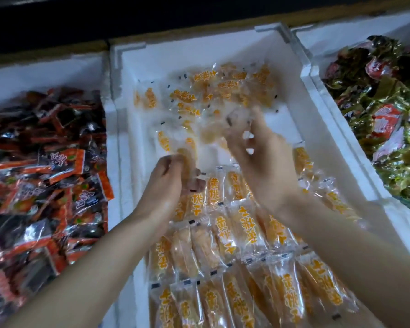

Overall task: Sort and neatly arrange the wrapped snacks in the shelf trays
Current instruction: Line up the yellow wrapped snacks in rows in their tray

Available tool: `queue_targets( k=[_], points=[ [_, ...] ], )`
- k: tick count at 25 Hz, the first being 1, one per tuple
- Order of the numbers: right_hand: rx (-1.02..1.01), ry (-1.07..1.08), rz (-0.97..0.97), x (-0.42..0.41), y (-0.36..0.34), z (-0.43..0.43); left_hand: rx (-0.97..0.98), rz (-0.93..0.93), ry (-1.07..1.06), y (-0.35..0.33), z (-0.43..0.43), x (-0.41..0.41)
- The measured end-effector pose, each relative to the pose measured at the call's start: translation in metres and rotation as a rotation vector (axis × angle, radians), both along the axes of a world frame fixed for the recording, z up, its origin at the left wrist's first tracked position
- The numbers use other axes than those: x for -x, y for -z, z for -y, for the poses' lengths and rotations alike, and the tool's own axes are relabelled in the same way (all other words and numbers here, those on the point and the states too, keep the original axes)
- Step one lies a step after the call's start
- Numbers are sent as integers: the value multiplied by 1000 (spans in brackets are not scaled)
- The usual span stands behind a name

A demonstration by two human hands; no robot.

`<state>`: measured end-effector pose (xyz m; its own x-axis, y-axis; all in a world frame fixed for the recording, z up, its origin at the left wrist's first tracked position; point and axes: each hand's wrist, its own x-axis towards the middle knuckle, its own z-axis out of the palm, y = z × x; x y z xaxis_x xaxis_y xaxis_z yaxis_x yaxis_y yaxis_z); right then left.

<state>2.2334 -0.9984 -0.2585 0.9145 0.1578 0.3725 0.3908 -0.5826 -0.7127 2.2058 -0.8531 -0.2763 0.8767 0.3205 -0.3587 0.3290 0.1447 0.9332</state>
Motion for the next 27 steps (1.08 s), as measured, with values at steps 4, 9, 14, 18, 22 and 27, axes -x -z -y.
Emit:
queue_targets(
  k=[4, 9, 14, 18, 22, 27],
  points=[
    [269, -167, 248, 24, 20, -26, 387, -45, 0, -9, -18, 18],
    [290, -460, 189, 39, 26, -25, 237, -13, 39, -16, -39, 42],
    [177, -176, -106, 37, 16, -35, 79, 24, 90, -21, -49, 55],
    [102, -382, -462, 47, 4, -59, 2, 93, 143, -21, -49, 61],
    [-26, -290, -604, 28, 2, -60, -96, 159, 152, -23, -61, 63],
    [51, -151, -538, 2, 14, -84, -178, 210, 97, -24, -86, 63]
  ],
)
